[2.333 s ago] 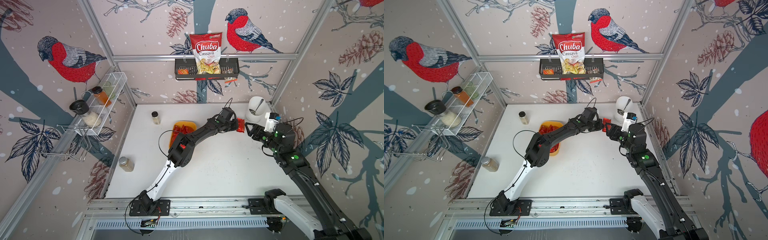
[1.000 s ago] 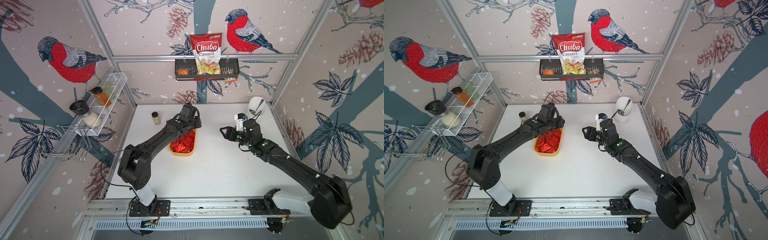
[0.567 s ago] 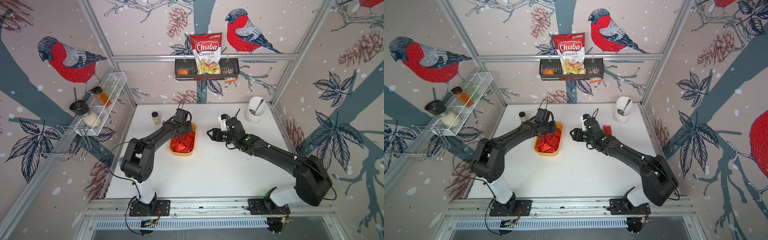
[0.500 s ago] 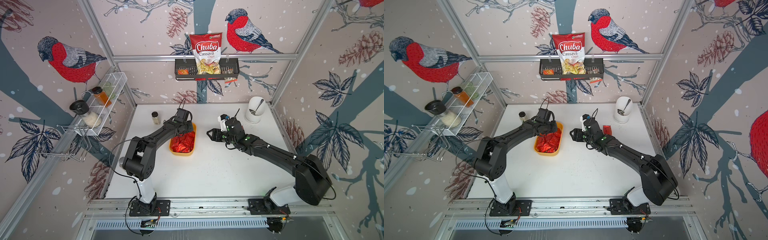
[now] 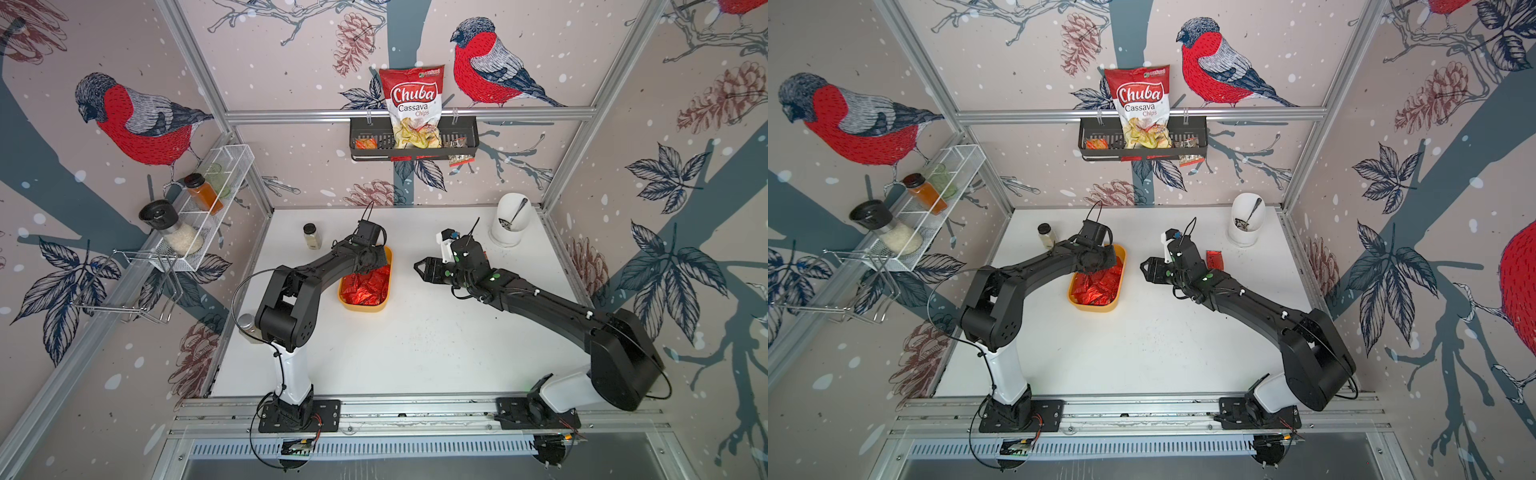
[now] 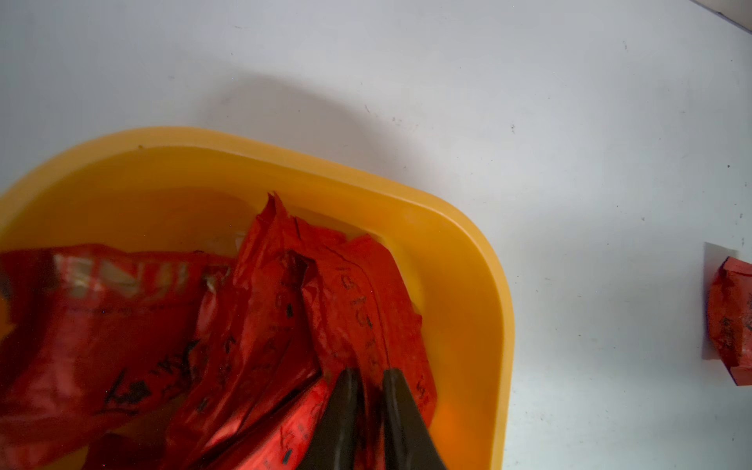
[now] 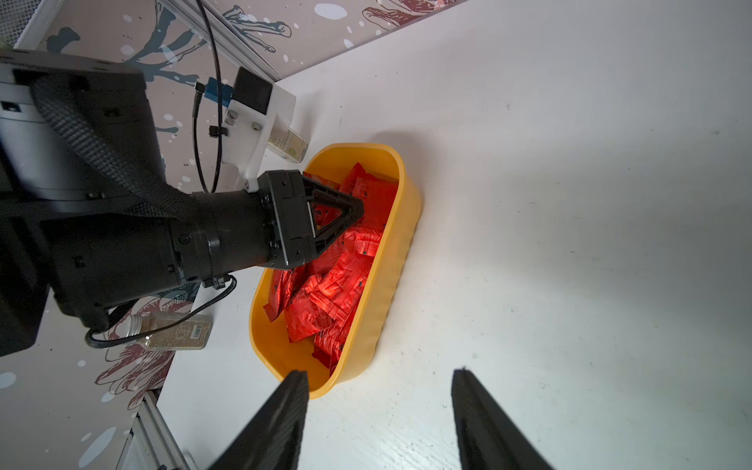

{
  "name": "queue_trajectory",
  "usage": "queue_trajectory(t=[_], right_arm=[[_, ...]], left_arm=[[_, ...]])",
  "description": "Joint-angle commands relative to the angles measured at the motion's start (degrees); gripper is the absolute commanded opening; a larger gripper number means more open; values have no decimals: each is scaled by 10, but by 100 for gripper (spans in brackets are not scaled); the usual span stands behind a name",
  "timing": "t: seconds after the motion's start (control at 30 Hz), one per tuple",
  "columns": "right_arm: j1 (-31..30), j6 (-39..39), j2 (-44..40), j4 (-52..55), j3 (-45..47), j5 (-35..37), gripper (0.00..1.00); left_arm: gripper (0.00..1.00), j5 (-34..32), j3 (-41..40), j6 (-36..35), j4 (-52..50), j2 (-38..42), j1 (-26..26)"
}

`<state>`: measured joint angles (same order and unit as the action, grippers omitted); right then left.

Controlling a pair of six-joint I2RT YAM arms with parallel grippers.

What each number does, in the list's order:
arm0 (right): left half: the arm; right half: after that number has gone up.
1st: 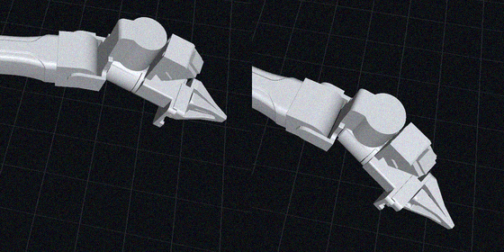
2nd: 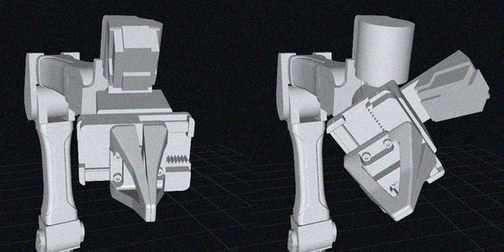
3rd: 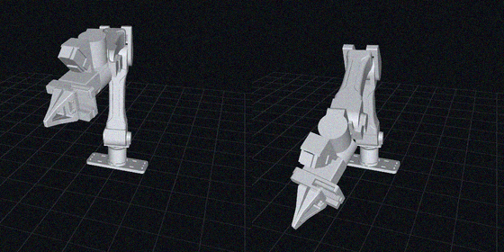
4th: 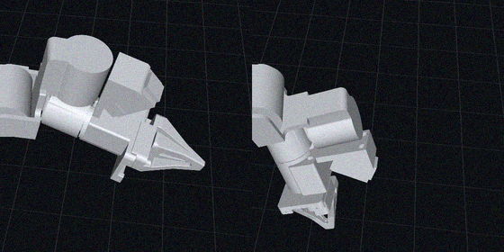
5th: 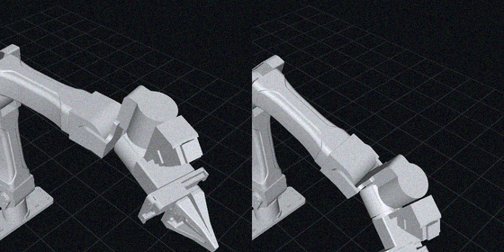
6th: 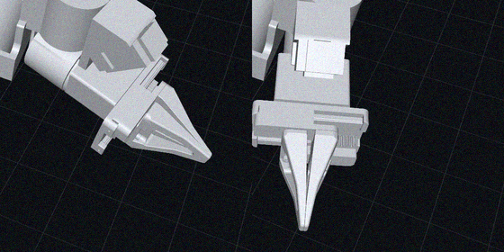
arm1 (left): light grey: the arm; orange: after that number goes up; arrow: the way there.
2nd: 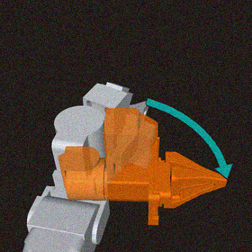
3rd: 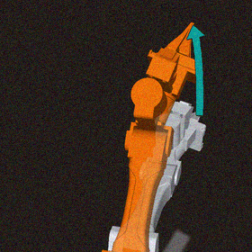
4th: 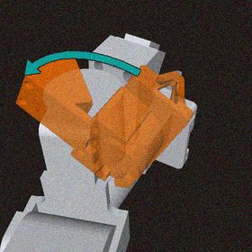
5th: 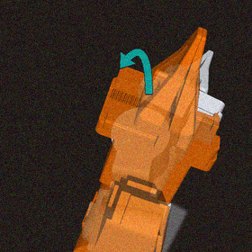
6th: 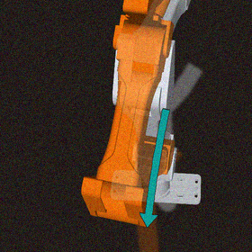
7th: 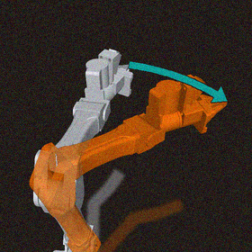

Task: Take the tea bags out of the storage box
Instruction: Pick up the tea bag from the storage box.

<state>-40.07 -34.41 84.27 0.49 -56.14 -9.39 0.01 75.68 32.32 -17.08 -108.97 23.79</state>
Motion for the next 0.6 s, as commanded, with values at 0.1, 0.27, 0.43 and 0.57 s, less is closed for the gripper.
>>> queue_trajectory(t=[0.1,0.27,0.43,0.57], right_arm=[[2,2,-14,-16,6,5,61],[9,6,-36,-8,12,8,62],[41,16,-79,9,22,6,61],[100,27,-122,30,42,-6,62]], left_arm=[[0,-9,5,-9,-4,9,-1],[0,-17,4,-13,-29,60,-1],[0,22,4,-28,-32,117,13],[0,115,17,-38,9,116,46]])
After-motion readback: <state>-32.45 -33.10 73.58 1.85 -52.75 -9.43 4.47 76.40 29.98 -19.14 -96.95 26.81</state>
